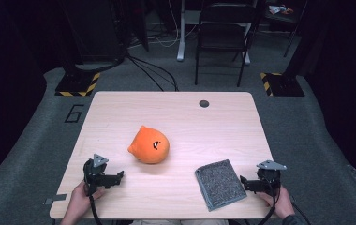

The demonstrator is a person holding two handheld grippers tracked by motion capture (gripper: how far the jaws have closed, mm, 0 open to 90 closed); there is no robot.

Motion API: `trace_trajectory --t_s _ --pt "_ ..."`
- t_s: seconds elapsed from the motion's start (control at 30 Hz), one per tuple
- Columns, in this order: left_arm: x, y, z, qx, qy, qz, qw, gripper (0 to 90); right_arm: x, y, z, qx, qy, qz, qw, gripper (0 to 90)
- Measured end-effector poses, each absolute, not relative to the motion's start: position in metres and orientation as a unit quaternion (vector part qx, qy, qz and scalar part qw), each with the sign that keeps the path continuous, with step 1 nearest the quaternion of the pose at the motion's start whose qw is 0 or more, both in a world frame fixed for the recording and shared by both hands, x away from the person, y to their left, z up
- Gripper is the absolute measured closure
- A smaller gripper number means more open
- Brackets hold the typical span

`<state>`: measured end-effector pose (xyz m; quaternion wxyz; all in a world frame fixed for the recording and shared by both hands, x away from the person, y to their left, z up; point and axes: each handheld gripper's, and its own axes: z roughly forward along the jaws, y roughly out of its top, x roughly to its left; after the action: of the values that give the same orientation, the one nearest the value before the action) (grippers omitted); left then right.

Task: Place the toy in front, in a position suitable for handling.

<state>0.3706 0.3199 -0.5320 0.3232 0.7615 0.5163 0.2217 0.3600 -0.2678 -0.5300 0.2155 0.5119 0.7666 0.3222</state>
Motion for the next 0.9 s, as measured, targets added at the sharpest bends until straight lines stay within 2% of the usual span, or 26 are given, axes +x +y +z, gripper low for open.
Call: trace_trajectory --t_s 0.43,0.9 --pt "0.3704 0.3189 -0.5315 0.76 0.521 0.221 0.32 0.0 0.3607 -0.2682 -0.53 0.508 0.769 0.323 0.216 0.0" --pt "0.3707 0.3207 -0.5321 0.763 0.513 0.221 0.326 0.0 0.3642 -0.2698 -0.5239 0.516 0.781 0.297 0.193 0.0"
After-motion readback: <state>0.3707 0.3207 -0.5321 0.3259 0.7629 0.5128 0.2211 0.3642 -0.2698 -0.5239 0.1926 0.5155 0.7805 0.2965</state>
